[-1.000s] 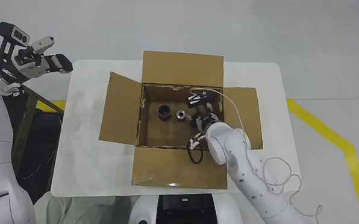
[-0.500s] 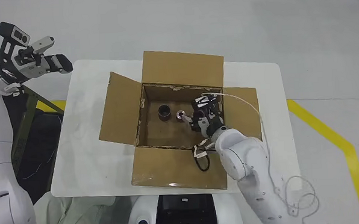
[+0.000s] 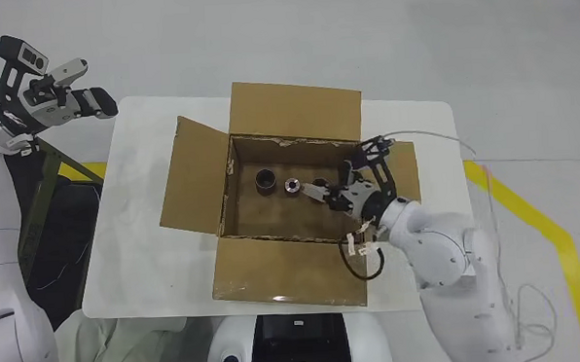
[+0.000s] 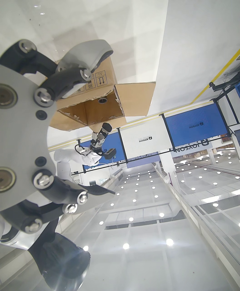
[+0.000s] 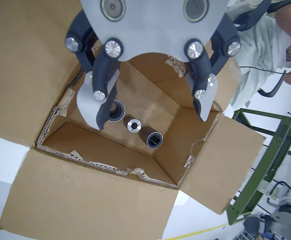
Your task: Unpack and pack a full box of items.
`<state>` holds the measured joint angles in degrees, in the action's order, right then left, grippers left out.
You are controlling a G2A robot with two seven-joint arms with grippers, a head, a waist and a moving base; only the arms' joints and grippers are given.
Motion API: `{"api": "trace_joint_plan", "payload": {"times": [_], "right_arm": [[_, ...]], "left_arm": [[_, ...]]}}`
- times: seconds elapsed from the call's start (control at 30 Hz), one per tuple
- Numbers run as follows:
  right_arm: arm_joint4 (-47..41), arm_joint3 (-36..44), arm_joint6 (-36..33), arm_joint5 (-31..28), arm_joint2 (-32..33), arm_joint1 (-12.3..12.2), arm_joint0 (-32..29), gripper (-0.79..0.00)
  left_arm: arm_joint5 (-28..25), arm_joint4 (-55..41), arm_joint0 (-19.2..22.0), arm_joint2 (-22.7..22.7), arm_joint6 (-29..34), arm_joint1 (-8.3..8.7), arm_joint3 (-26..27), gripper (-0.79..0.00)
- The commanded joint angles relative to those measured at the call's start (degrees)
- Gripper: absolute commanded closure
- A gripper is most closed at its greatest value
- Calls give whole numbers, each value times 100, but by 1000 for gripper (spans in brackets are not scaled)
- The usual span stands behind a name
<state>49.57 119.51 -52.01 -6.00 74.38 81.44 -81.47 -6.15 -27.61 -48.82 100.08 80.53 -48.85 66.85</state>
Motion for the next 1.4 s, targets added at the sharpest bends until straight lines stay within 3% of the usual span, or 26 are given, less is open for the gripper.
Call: {"api": "trace_joint_plan", "payload": {"times": [0.0, 0.13, 0.43, 0.77, 1.1, 1.37], "right_arm": [[-224, 158, -44, -93, 140, -29, -94, -711], [-815, 398, -252, -275, 503, -95, -300, -785], [-2249, 614, -826, -787, 1597, -275, -751, -785], [-3945, -122, -1695, -1203, 2684, -496, -829, -785], [-4939, -730, -1803, -931, 3499, -678, -809, -785], [-5160, -893, -1824, -725, 3578, -720, -735, -785]], "left_arm": [[0, 0, 0, 0, 0, 0, 0, -785], [0, 0, 0, 0, 0, 0, 0, -785], [0, 0, 0, 0, 0, 0, 0, -785], [0, 0, 0, 0, 0, 0, 0, -785], [0, 0, 0, 0, 0, 0, 0, -785], [0, 0, 0, 0, 0, 0, 0, -785]]}}
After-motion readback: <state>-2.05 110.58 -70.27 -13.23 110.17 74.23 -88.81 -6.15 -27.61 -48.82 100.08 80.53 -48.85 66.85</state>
